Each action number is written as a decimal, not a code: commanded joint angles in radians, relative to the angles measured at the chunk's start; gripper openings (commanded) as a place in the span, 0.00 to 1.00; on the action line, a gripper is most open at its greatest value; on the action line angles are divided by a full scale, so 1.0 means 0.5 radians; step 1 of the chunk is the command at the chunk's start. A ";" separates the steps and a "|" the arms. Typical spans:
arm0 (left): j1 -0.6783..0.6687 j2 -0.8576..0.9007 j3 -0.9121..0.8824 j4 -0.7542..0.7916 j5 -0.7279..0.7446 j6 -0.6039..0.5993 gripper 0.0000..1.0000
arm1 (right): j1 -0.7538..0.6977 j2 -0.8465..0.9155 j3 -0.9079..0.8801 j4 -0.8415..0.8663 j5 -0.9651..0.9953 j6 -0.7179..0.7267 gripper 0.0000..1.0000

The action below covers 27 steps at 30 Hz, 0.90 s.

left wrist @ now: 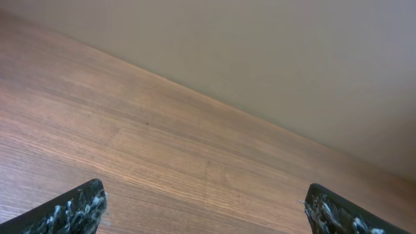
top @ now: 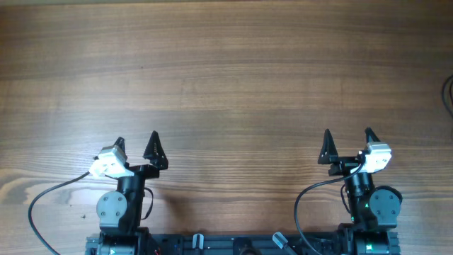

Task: Untangle cables

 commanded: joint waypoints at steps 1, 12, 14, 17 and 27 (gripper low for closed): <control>0.018 -0.019 -0.008 -0.002 -0.039 0.078 1.00 | -0.008 -0.003 -0.002 0.005 0.035 0.029 1.00; 0.017 0.037 -0.008 -0.003 -0.031 0.214 1.00 | -0.008 -0.003 -0.002 0.005 0.035 0.029 1.00; 0.017 0.043 -0.008 -0.002 -0.031 0.214 1.00 | -0.008 -0.004 -0.002 0.005 0.035 0.028 1.00; 0.017 0.043 -0.008 -0.002 -0.031 0.214 1.00 | -0.008 -0.003 -0.002 0.005 0.035 0.028 1.00; 0.017 0.043 -0.008 -0.002 -0.031 0.214 1.00 | -0.008 -0.003 -0.002 0.005 0.035 0.028 1.00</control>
